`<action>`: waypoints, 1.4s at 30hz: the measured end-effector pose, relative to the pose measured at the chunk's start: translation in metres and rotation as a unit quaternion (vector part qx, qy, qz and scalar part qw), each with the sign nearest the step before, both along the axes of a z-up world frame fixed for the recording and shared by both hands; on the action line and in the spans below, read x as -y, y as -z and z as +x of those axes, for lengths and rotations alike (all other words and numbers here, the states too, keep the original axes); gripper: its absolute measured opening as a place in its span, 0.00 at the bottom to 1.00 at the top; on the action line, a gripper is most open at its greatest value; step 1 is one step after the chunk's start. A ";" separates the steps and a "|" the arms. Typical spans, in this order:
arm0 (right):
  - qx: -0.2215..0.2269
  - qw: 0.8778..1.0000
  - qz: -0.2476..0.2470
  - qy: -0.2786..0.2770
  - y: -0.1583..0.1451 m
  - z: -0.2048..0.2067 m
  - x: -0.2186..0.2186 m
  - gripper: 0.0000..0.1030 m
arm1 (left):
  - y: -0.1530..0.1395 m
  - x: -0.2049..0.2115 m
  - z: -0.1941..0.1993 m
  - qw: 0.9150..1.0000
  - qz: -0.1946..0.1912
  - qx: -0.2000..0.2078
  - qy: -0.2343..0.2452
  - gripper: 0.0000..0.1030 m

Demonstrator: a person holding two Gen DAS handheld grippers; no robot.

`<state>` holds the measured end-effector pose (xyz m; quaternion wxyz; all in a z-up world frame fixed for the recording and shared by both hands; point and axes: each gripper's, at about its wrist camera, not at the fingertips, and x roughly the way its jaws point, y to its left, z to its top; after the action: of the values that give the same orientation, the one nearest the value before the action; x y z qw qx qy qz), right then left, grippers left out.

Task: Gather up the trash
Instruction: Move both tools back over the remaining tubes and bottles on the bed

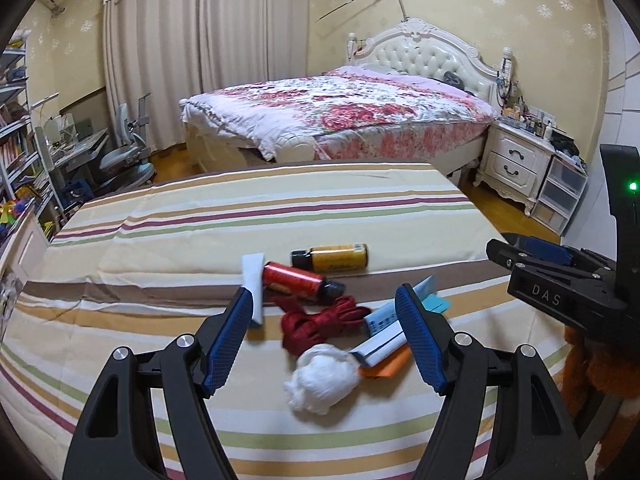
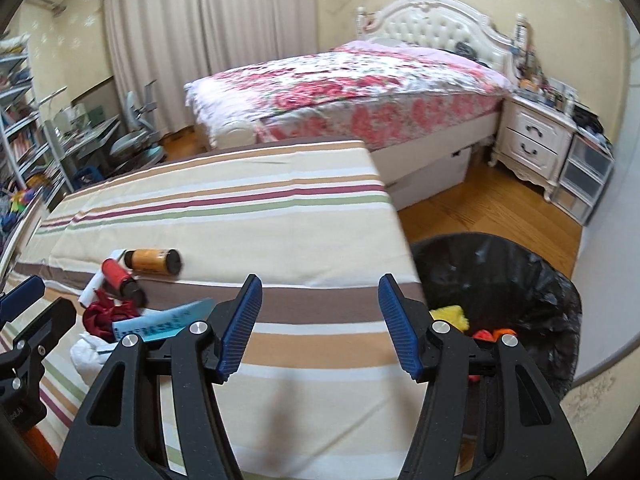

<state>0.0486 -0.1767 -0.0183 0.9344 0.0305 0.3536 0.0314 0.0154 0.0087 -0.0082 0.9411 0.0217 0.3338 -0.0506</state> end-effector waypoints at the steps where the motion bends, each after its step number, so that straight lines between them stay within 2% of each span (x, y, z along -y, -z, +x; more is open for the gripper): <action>1: -0.002 1.000 -0.001 -0.008 0.000 0.004 -0.006 0.57 | 0.001 -0.008 -0.001 1.000 -0.001 -0.003 -0.008 0.70; 9: -0.030 0.998 -0.031 -0.042 0.011 0.027 -0.046 0.58 | 0.018 -0.049 -0.012 0.998 -0.005 -0.025 -0.052 0.70; 15: -0.057 0.996 -0.046 -0.043 0.022 0.017 -0.048 0.58 | 0.027 -0.067 -0.016 0.997 -0.012 -0.036 -0.073 0.70; 24: -0.083 0.994 -0.048 -0.047 0.031 -0.014 -0.046 0.58 | 0.034 -0.073 -0.017 0.996 -0.017 -0.043 -0.075 0.70; 32: -0.087 0.993 -0.050 -0.056 0.030 -0.026 -0.045 0.58 | 0.036 -0.076 -0.019 0.996 -0.019 -0.046 -0.078 0.70; 42: -0.086 0.991 -0.046 -0.092 0.030 -0.035 -0.066 0.58 | 0.036 -0.078 -0.023 0.995 -0.023 -0.049 -0.082 0.70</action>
<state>0.0138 -0.1105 -0.0482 0.8941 -0.0427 0.4350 0.0981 -0.0081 0.0871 -0.0444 0.9250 -0.0302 0.3785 0.0176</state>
